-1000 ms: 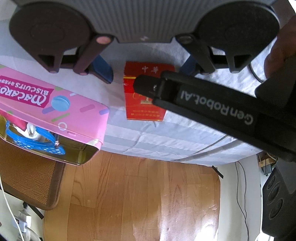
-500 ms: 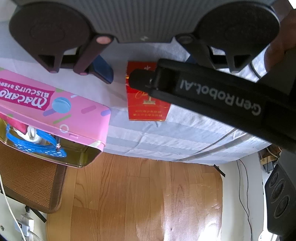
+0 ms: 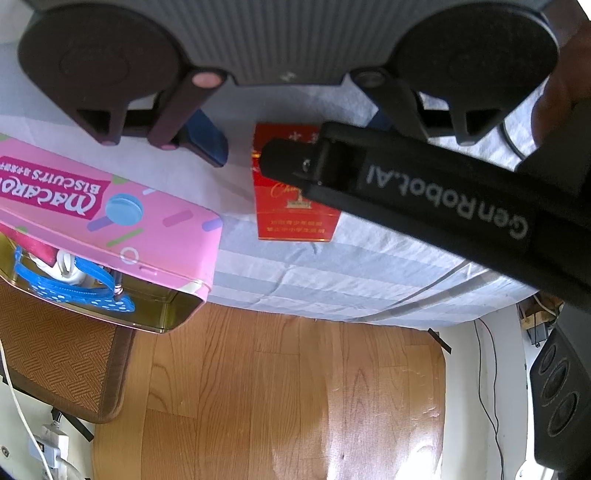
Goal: Organize rigid objects
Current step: 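Lift the red box with the left gripper and carry it into the tin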
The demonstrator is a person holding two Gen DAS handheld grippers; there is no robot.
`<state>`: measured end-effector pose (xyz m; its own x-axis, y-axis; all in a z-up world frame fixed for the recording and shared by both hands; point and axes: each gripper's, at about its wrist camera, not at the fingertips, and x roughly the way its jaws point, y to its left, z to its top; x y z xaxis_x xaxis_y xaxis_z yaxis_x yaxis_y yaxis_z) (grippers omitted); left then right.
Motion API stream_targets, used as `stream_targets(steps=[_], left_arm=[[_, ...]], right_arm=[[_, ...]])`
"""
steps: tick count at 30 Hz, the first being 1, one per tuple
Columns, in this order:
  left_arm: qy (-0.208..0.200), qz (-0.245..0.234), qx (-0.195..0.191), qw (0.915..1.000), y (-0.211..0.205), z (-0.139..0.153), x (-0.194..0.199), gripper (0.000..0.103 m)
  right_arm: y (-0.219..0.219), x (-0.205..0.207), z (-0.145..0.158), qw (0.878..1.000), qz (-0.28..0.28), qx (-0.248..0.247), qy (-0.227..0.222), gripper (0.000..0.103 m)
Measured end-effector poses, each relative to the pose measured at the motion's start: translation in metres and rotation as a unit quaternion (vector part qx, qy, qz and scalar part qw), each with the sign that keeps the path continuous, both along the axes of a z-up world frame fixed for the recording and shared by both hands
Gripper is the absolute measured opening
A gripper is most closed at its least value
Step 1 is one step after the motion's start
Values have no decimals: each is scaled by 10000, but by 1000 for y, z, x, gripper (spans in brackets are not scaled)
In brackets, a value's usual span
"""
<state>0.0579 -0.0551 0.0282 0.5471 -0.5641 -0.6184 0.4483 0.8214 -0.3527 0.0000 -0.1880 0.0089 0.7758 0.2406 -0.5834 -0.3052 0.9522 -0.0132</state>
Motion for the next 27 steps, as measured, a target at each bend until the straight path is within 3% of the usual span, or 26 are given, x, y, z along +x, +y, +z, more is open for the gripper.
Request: stream_targets(steps=[5,8,12,15,21,27], left_arm=[[-2,-9,-7,10000,0,0,0,68],[-16,-28,-14,10000,0,-1,0,68],[-66,-28,33,10000,-1,-1,-1,63],[-25,-5,-138,9999,3,3,-2,61],[-541,-73,-304,9980,-3,38,-6,59],[-930,-402,-311,9944,-40,65,19,59]], right_arm=[[-1,0,0,10000,8,11,3,70],[-1,-1,0,9999,105,30,-19,58],[1,-2,0,9999,131,-11,-47,58],[2,-4,1,9998,90,-70,-136,58],[1,-17,23,9963,-33,-168,-846,58],[-19,-5,47,9884,-348,-377,-1432,58]])
